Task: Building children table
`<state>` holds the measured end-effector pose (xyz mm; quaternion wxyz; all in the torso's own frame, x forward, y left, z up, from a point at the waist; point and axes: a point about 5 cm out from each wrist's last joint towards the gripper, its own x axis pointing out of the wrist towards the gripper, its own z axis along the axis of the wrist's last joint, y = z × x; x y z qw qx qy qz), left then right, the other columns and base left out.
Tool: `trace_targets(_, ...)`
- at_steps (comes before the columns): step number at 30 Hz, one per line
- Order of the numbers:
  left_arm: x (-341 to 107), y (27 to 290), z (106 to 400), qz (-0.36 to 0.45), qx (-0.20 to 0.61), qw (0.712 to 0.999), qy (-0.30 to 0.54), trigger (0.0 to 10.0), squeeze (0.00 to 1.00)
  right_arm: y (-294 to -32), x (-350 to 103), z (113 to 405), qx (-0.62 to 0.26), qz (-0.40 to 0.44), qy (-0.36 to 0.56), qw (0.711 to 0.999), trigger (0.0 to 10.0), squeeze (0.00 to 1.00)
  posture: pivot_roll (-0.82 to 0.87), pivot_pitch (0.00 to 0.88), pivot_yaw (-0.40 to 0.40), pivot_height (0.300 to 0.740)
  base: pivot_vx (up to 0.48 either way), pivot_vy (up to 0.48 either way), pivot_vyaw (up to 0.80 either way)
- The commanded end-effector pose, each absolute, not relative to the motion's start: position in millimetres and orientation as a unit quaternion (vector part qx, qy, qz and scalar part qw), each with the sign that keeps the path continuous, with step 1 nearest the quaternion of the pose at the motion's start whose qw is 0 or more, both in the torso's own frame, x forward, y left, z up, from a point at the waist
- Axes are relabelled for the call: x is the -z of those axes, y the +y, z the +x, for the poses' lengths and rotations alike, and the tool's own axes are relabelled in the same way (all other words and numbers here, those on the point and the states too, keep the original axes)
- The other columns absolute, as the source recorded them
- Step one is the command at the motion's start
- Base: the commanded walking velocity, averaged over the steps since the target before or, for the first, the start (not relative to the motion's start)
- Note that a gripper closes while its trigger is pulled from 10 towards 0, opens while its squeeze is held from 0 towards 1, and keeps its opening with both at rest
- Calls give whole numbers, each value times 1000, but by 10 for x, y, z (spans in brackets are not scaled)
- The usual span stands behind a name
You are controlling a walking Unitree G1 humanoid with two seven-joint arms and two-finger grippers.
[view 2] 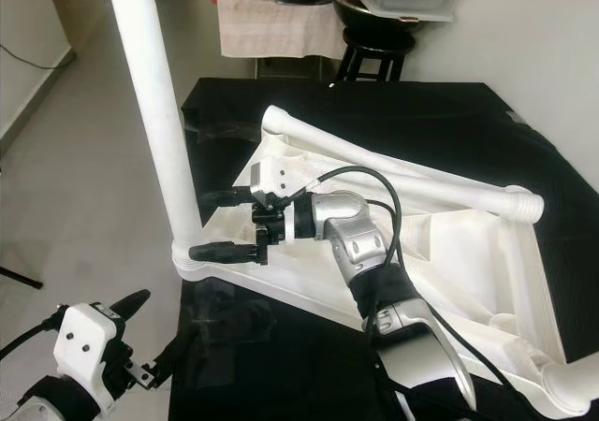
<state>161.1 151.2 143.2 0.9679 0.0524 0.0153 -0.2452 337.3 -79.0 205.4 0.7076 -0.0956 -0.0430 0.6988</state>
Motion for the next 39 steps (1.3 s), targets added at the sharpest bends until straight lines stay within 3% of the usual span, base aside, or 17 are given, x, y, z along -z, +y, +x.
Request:
trace_targets(1, -1455, 1505, 1589, 52, 248, 967, 10, 10000, 0, -779, -2078, 3373, -700, -108, -44, 704, 10000, 0, 5, 124, -106, 740, 0, 0, 0)
trace_targets(5, -1442, 1489, 1594, 52, 251, 967, 11, 10000, 0, -735, -2086, 3395, -688, -108, -48, 716, 10000, 0, 0, 119, -109, 740, 0, 0, 0)
trace_targets(6, -1430, 1466, 1593, 53, 254, 966, 12, 10000, 0, -624, -2085, 3395, -676, -95, -59, 728, 10000, 0, 6, 116, -108, 740, 0, 0, 0)
trace_targets(14, -1422, 1446, 1581, 53, 257, 965, 12, 10000, 0, -443, -2077, 3350, -672, -65, -73, 734, 10000, 0, 8, 114, -110, 740, 0, 0, 0)
trace_targets(18, -1411, 1433, 1572, 52, 258, 965, 14, 10000, 0, -337, -2070, 3381, -645, -49, -80, 759, 9843, 0, 4, 111, -111, 740, 0, 0, 0)
trace_targets(22, -1409, 1426, 1571, 52, 259, 964, 14, 10000, 0, -327, -2067, 3385, -641, -44, -80, 762, 9843, 0, 4, 111, -111, 740, 0, 0, 0)
trace_targets(23, -1409, 1418, 1572, 51, 260, 964, 14, 10000, 0, -330, -2063, 3387, -640, -40, -79, 763, 431, 0, -1, 115, -114, 740, 0, 0, 0)
trace_targets(25, -1411, 1414, 1574, 52, 261, 964, 14, 10000, 0, -355, -2056, 3387, -639, -38, -78, 764, 0, 0, -7, 116, -119, 740, 0, 0, 0)
trace_targets(39, -1408, 1413, 1580, 50, 260, 964, 13, 10000, 0, -603, -2015, 3365, -599, -48, -65, 797, 0, 0, -53, 130, -126, 740, 0, 0, 0)
